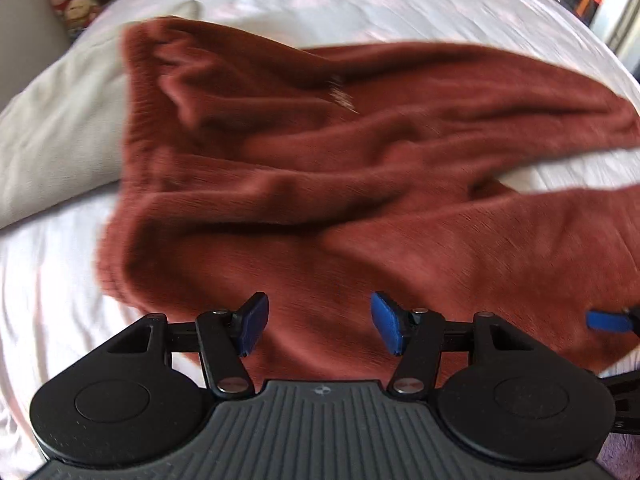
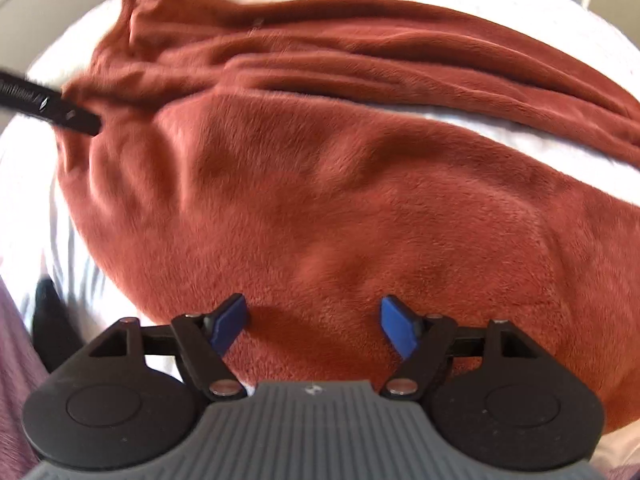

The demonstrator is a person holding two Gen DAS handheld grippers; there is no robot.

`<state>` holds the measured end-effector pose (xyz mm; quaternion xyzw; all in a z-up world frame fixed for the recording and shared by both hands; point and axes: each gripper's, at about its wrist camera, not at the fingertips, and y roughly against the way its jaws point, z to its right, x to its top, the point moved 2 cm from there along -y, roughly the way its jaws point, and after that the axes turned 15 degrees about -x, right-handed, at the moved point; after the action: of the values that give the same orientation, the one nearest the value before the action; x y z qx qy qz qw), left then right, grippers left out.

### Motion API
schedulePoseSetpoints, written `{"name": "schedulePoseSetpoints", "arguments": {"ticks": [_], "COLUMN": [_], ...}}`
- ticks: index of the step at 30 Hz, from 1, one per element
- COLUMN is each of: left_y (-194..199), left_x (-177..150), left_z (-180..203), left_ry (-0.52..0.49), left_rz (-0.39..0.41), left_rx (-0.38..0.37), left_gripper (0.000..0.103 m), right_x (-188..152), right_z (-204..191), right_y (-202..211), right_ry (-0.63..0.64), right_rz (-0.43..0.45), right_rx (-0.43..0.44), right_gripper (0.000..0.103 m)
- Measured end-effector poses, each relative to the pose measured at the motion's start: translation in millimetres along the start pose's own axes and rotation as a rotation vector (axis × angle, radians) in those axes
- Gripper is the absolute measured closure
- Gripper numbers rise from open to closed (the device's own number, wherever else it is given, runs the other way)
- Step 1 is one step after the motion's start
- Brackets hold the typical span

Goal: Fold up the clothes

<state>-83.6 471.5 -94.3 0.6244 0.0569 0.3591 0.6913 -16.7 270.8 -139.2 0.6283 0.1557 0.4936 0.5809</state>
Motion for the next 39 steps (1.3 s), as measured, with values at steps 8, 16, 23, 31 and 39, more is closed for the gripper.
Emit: {"name": "schedulePoseSetpoints", "arguments": {"ticks": [8,16,23,31,39], "left_y": [-55.1,-67.5,-72.6,-59.9,-51.3], "left_x": [-16.6,-17.2,-11.4,-2.1,-4.6], "left_z": [12.1,2.1,9.0,13.2,15.0], "left_ry": [-0.006,0.018,-0.066,-0.108,-0.131], "left_rz": [-0.061,0.054,0.179,0.25,0.231], "left_rx": [-0.016,-0.038,0.007,0.054,0.098], "left_gripper": [0.047,0.037,0.029,0.032,0.032], "right_x": [-0.3,-8.6,5.4,5.9,-28.9], "right_z": [21.6,48.5,51.4,108.3,260.0], "right_y": [-2.9,-11.8,-26.2,-18.7,28.8], "right_ry": [-0.119,-0.321,-0.362,-0.555,-0.764], "right_rz": [-0.015,-0.031,0.053,0.076,0.083], "right_rx": [0.068,0.083,0.009,0.036,-0.159], "right_gripper": [0.027,0.035,0.036,0.037,0.034]}}
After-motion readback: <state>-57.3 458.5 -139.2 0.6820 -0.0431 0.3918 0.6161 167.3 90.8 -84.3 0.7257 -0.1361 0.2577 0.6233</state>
